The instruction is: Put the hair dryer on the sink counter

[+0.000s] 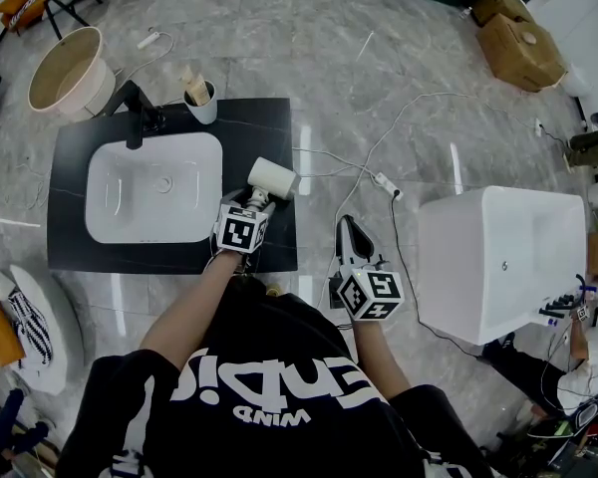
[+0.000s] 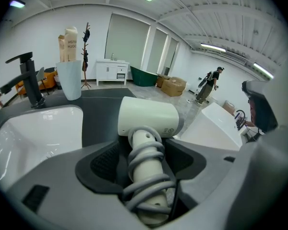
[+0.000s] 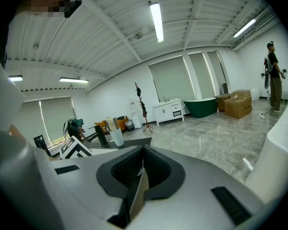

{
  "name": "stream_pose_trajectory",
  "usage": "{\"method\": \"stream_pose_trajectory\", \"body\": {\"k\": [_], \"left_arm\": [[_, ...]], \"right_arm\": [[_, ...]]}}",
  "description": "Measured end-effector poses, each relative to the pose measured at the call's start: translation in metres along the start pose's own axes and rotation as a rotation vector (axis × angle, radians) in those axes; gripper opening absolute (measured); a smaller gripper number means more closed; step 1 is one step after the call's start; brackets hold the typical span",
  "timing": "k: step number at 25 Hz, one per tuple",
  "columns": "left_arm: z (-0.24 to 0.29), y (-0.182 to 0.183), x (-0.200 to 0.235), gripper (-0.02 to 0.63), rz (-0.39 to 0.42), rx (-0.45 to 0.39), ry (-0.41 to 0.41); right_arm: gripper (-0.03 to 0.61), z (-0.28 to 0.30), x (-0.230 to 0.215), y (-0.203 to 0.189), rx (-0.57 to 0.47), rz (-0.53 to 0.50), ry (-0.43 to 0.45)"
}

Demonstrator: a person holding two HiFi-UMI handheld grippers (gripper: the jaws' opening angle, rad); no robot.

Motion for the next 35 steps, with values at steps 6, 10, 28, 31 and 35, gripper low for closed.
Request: {"method": "stream_pose_trajectory", "body": {"k": [6, 10, 28, 31, 35], "left_arm": [[-0.01, 0.014, 0.002, 0.302, 0.012, -0.048, 0.003], [-0.027, 0.032, 0.001, 0.302, 0.019, -0.096, -0.001], [-0.17, 0.072, 0.004, 0.301, 0.054, -0.385, -0.042], [-0.192, 0.068, 0.007, 0.299, 0.053, -0.424, -0.025], [-0.217, 0.06, 0.014, 0.244, 0.054, -0.499, 0.034]], "right_arm": [[0.025, 0.001, 0.002, 0.0, -0.002, 0.001, 0.007], [0.025, 0.002, 0.005, 0.001, -0.007, -0.002, 0.019], [0.025, 0.0, 0.021, 0.015, -0.039, -0.04, 0.062], [0.025, -0.004, 0.024, 0.016, -0.042, -0.05, 0.068], [0.025, -0.011, 0.028, 0.019, -0.066, -0.073, 0.075]]}}
Point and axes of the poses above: the fingertips, and each gripper's own axes: z forward along the fingers, x to its left, y out of its top, the point moved 4 cm from there along -z, backward along the fingers, and after that the axes turned 2 degrees about -x, right-handed, at the moved point
